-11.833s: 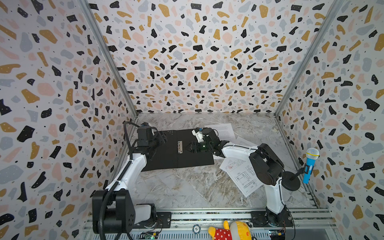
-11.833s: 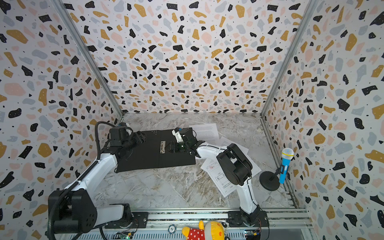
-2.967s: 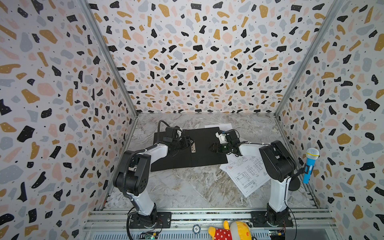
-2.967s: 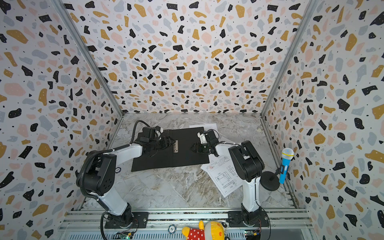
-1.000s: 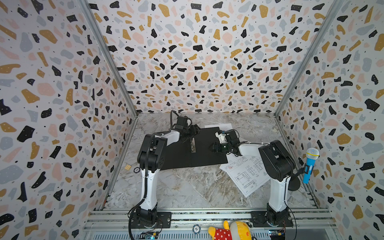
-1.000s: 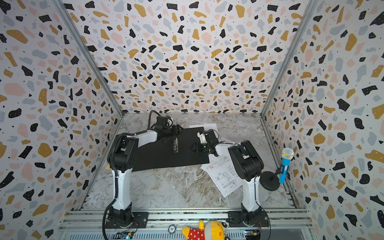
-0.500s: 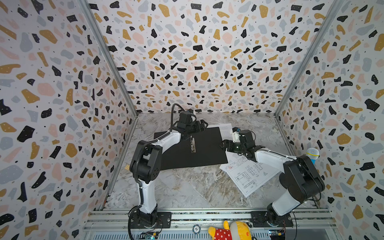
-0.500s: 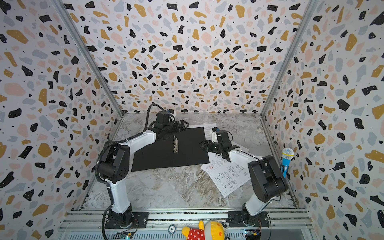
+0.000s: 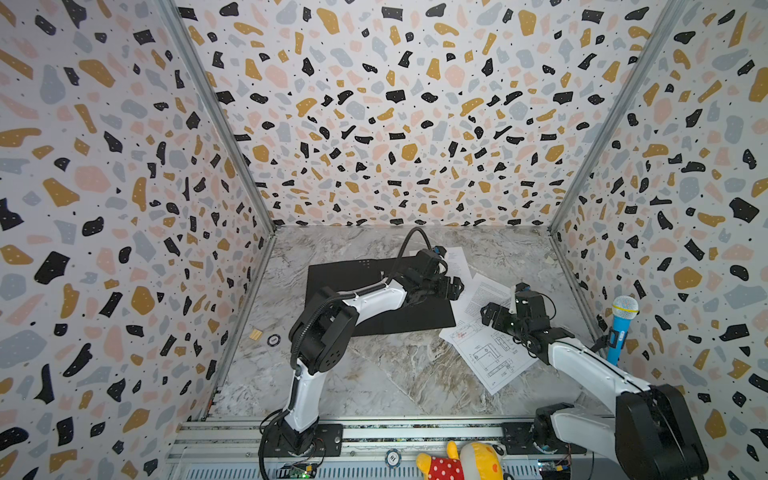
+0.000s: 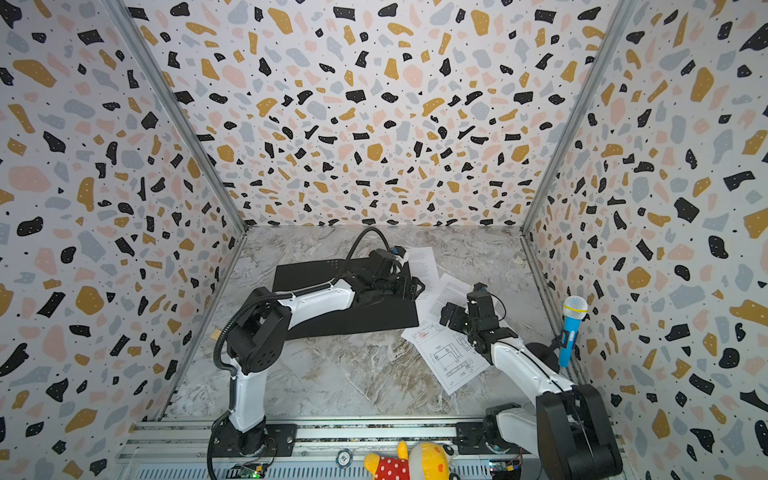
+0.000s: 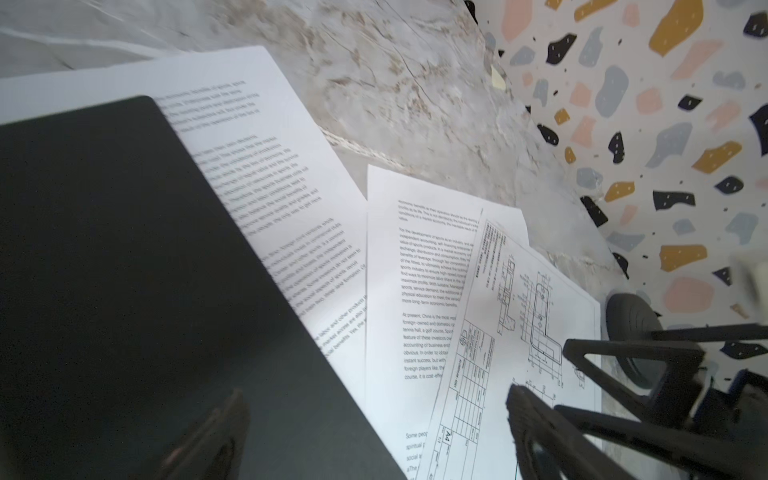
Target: Put the files into the folder
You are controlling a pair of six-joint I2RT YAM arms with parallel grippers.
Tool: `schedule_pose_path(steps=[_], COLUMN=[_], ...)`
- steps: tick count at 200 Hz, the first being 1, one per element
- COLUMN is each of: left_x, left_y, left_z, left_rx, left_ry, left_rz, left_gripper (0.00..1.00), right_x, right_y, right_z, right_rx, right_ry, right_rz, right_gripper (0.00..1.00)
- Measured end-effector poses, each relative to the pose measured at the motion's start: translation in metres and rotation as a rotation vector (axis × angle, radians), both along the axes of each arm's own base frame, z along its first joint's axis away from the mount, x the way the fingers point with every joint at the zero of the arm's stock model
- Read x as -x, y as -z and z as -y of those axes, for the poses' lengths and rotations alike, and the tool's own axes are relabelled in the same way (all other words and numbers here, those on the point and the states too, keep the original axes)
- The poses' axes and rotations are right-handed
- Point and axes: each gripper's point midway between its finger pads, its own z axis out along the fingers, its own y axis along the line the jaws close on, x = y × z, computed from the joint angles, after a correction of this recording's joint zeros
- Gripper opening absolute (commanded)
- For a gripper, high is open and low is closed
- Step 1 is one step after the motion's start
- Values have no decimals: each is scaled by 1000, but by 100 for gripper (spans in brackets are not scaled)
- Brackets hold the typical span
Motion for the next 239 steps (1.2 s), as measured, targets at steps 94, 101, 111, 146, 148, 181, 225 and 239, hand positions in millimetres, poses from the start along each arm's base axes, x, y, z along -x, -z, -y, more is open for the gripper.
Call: schedule_pose_path(steps=[94,101,111,146,148,181,225,239], left_x=[52,54,58,63,64,68,72,73], left_y=[37,38,39,44,45,58,73,75], left_z=[56,57,58,61,61,61,58,57], left_rx=[-117,-123,-131,-156,-158,-185,-221,-226], left_ry=[182,190,200,215,216,232,244,248], left_rz=[20,21,25,41,41,35,14,11], left_gripper=[94,94,94,94,94,94,93,93], right_x=[53,55,58,67,68,73,67,64], right_y=[27,29,32,40,41,46,48,47], right_z=[69,71,73,75,75,74,73,72], right_rx=[-23,-27,-35,-56,-57,-77,-105,-115], right_ry=[251,261,272,289,290,304,308,307], right_rz=[-96,-104,-119,-166,-169,-200,-192,-183], right_gripper=[99,99,99,99,99,99,99,99])
